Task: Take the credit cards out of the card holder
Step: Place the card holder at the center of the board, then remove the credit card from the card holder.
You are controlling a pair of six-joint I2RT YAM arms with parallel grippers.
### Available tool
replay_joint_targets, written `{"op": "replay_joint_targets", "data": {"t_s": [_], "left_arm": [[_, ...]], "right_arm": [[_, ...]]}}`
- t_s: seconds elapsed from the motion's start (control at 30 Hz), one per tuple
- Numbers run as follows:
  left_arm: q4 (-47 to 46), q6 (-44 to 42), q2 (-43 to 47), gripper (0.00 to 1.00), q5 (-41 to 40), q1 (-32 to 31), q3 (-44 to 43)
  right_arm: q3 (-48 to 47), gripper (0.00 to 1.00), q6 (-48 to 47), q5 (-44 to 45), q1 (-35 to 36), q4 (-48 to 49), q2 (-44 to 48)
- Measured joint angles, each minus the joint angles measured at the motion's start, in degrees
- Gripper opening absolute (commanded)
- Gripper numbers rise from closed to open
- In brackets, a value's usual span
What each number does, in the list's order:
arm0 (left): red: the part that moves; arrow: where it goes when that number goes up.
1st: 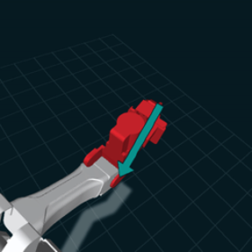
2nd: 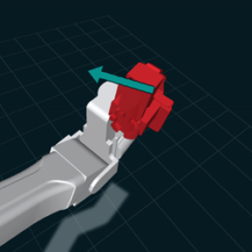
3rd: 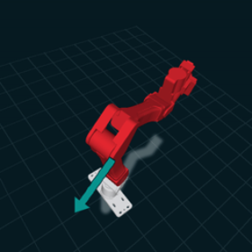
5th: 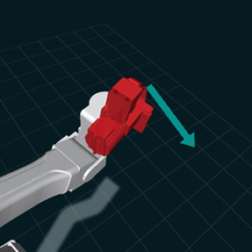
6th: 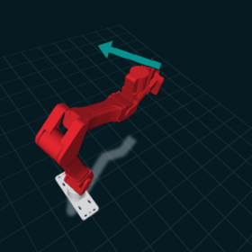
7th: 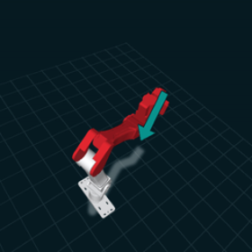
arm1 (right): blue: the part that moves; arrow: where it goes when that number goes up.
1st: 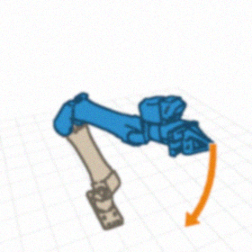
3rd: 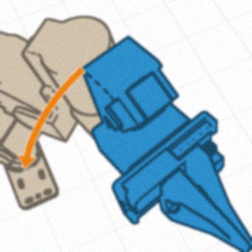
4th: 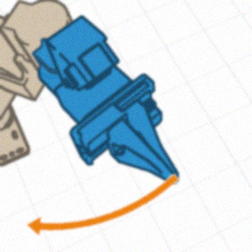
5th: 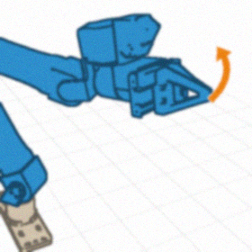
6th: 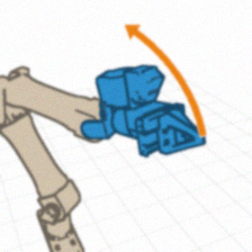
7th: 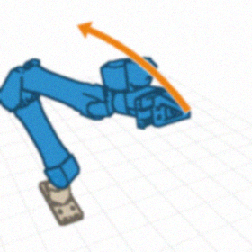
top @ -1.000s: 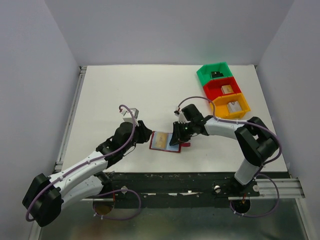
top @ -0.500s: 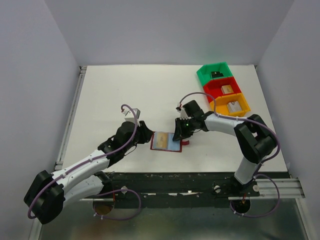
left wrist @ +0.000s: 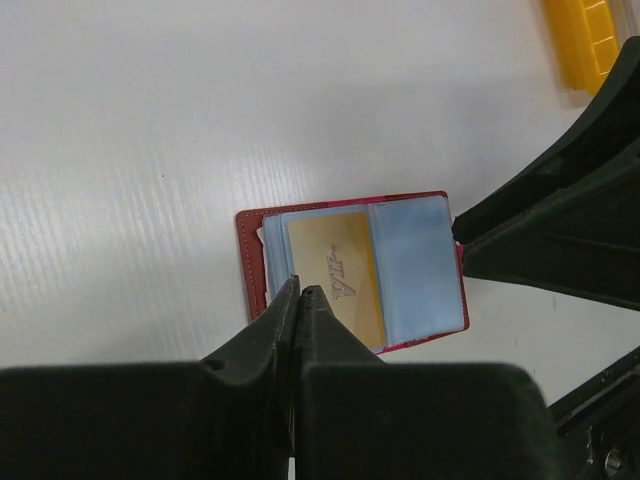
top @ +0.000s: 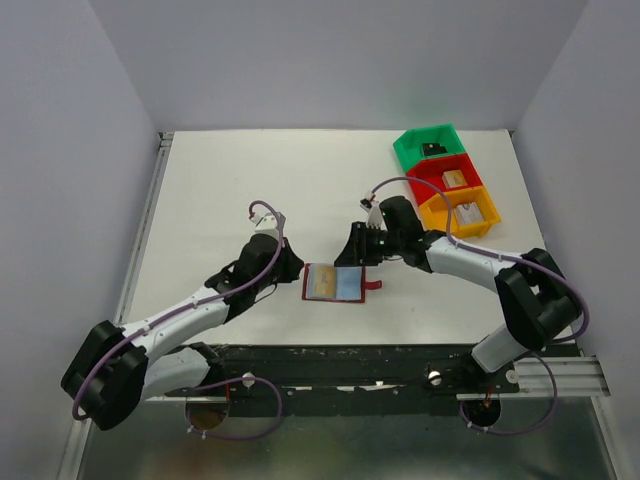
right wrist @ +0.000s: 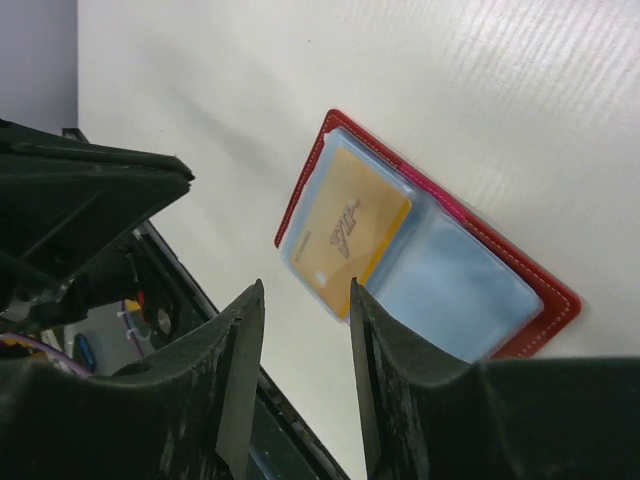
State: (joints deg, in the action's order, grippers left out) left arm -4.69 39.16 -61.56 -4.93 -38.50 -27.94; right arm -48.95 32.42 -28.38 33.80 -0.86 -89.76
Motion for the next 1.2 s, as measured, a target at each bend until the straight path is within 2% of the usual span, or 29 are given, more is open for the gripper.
{"op": "replay_joint_targets", "data": {"t_s": [0.1, 0.4, 1.2], "left_arm": [[0.0, 0.3, -2.5, 0.01, 0.8, 0.6, -0.5], [-1.9, 2.0, -7.2, 0.00, 3.1, 0.9, -0.7], [-7.3, 2.9, -15.5, 0.00, 8.2, 0.9, -0.7]], "right_arm": [[0.8, 0.47, 2.8, -1.8, 0.4, 4.1, -1.7], [3.1, 0.45, 9.1, -5.0, 1.4, 12.3, -8.3], [5.9, 0.40, 10.0, -5.4, 1.4, 14.7, -11.0]]}}
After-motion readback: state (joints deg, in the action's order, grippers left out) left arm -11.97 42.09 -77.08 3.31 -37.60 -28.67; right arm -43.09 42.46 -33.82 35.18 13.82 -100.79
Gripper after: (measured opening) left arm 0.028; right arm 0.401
